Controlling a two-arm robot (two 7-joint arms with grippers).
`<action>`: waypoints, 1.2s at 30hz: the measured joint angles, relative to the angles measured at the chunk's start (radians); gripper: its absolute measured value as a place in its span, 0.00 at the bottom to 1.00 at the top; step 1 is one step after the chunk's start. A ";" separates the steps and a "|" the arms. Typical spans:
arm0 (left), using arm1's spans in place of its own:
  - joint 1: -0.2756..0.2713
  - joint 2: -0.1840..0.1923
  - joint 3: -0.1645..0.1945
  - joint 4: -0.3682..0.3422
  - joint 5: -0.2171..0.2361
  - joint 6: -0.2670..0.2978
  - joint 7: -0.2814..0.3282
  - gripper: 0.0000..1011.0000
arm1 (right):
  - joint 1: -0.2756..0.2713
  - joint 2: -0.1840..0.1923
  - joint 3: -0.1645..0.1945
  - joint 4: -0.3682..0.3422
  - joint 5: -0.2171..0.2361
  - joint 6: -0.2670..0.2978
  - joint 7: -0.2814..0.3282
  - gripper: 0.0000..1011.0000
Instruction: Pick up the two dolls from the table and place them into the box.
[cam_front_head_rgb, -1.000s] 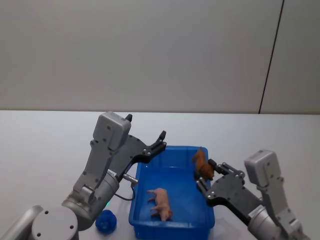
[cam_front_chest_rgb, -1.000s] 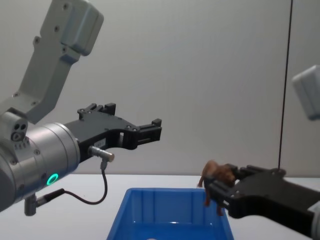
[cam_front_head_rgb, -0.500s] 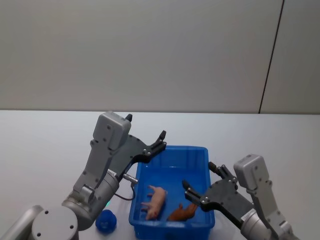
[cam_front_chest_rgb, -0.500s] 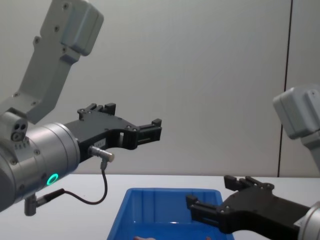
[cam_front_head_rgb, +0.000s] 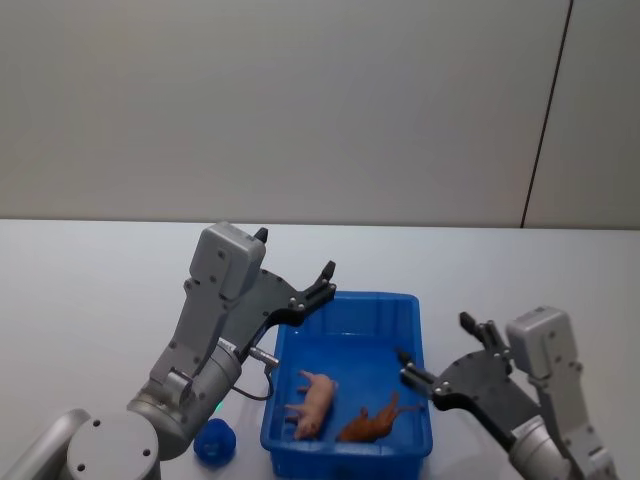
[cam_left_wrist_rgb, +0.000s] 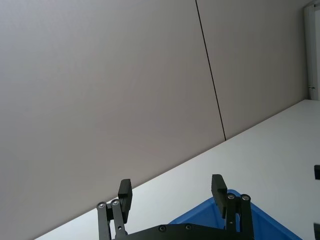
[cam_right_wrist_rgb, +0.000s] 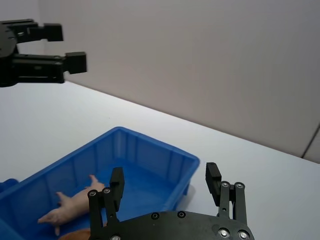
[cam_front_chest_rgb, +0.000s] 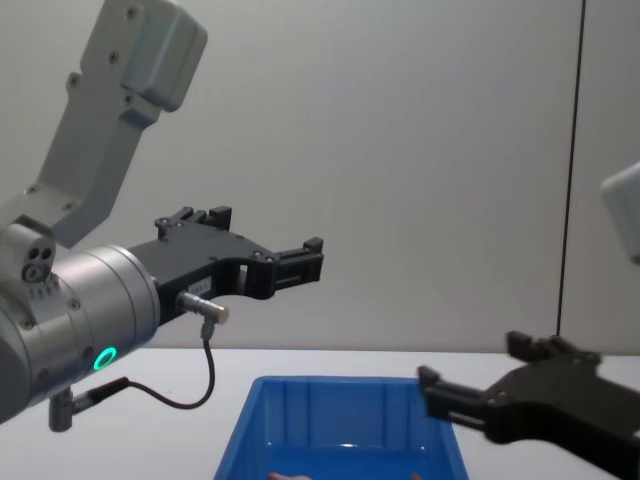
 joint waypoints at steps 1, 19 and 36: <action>0.000 0.000 0.000 0.000 0.000 0.000 0.000 0.99 | -0.003 0.002 0.002 -0.004 0.002 -0.001 -0.007 0.99; 0.000 0.000 0.000 0.000 0.000 0.000 0.000 0.99 | -0.088 0.060 0.057 -0.089 0.056 -0.002 -0.201 0.99; 0.015 0.008 -0.007 -0.019 -0.005 0.017 0.022 0.99 | -0.118 0.081 0.076 -0.116 0.077 0.003 -0.259 0.99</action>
